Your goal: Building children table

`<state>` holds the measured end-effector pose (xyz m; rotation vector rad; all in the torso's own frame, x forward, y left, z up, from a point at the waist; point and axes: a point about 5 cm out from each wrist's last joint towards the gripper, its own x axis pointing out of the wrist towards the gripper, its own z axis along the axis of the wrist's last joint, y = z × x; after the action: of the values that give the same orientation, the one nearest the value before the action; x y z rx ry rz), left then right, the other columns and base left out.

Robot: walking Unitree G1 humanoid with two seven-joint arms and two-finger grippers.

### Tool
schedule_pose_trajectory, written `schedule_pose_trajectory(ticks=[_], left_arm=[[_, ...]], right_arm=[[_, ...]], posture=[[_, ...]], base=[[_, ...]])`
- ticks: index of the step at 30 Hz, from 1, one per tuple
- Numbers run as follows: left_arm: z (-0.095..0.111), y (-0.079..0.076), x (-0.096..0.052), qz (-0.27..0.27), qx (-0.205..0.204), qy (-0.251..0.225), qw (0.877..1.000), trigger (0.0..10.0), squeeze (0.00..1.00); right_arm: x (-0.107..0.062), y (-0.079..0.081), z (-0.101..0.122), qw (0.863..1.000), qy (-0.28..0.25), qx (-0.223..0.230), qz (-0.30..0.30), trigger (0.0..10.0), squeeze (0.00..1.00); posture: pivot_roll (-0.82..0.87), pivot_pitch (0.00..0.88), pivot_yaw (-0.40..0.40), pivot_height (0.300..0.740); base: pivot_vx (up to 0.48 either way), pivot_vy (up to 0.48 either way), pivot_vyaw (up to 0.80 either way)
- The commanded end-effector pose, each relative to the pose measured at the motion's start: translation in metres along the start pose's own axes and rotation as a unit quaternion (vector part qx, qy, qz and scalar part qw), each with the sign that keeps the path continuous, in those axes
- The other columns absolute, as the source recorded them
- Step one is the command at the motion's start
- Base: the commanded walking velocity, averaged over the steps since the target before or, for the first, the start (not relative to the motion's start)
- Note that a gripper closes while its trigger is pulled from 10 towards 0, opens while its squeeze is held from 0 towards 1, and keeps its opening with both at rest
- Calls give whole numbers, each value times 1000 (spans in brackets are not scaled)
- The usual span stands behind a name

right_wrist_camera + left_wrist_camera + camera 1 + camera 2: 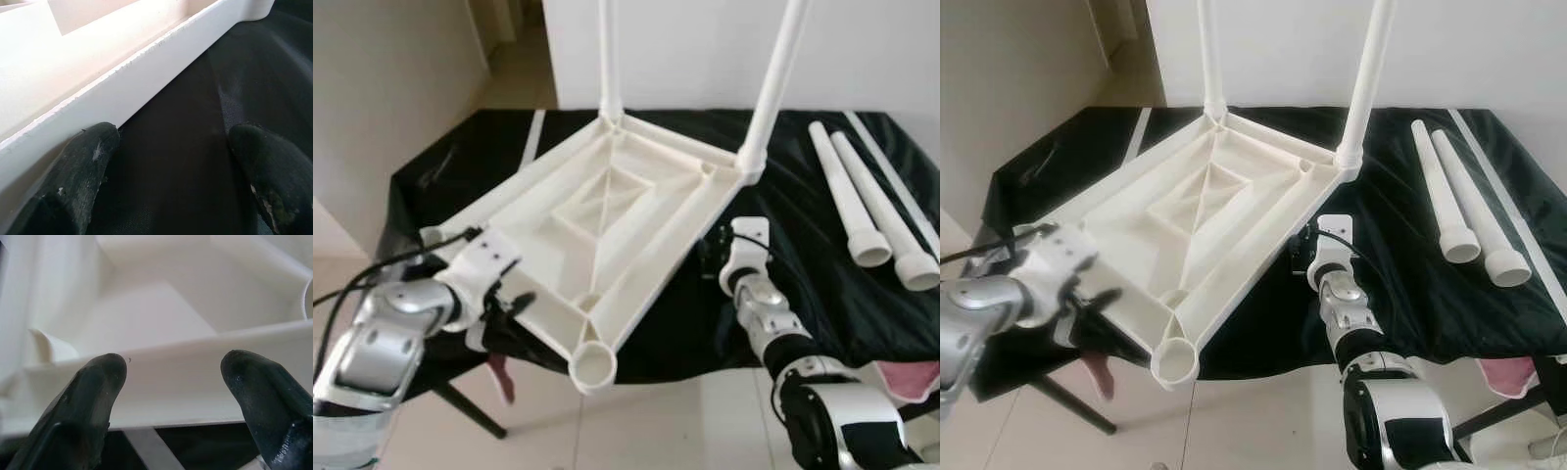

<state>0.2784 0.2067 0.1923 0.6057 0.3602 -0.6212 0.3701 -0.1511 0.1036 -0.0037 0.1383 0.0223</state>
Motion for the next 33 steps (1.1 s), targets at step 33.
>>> schedule_pose_trajectory(ticks=[33], left_arm=[[-31, -33, -30, -302, 11, -103, 948, 10000, 0]], right_arm=[[-22, -10, -22, 999, -34, 29, -14, 10000, 0]], posture=[[95, 48, -31, 740]], base=[[0, 0, 0]])
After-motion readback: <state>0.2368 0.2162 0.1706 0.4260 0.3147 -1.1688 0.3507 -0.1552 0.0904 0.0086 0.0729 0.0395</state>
